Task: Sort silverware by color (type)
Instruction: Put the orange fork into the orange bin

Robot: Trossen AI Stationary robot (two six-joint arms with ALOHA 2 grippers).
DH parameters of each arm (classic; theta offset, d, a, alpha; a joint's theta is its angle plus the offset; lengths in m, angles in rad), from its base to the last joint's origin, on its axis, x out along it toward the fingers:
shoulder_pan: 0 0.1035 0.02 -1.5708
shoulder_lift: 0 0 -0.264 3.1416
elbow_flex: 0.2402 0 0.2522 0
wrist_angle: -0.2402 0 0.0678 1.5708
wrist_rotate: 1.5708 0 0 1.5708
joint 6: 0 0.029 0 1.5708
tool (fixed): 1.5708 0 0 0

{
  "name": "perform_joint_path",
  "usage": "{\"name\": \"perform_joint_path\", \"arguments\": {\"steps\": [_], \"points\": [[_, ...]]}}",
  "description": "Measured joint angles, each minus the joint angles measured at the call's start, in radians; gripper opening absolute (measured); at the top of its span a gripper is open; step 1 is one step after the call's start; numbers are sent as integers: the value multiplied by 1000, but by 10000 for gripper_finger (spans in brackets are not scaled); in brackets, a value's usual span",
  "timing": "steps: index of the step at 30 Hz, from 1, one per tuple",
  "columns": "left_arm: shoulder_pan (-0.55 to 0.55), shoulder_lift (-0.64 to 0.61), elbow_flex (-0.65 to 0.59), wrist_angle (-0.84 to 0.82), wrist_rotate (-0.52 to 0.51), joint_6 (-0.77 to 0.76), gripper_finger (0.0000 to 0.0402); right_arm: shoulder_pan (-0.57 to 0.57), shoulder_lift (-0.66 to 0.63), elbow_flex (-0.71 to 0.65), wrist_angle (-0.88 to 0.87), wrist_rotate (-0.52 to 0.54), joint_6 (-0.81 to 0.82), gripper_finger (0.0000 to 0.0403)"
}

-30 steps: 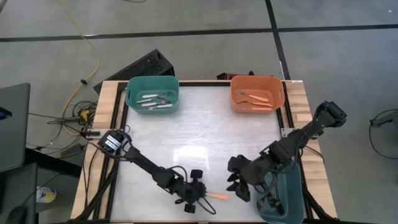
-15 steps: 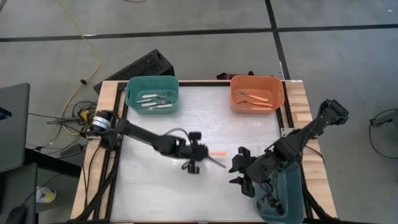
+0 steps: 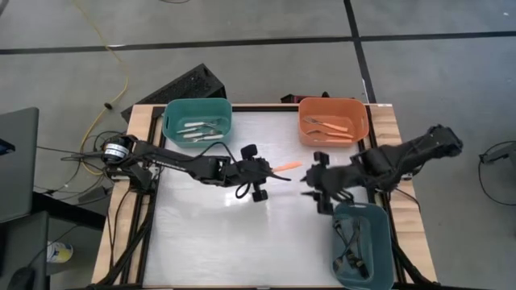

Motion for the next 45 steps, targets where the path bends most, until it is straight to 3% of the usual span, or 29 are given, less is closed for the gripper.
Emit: {"name": "perform_joint_path", "arguments": {"steps": [17, 24, 45], "points": [[-17, 6, 1, 45, 28, -11, 16, -230, 11, -2, -75, -16, -434, 214], [-31, 6, 1, 70, 28, -12, 16, -281, 11, -2, -94, -172, -456, 214], [-31, 6, 2, 133, -6, 11, 16, -302, 11, -2, -93, -175, -484, 214]]}}
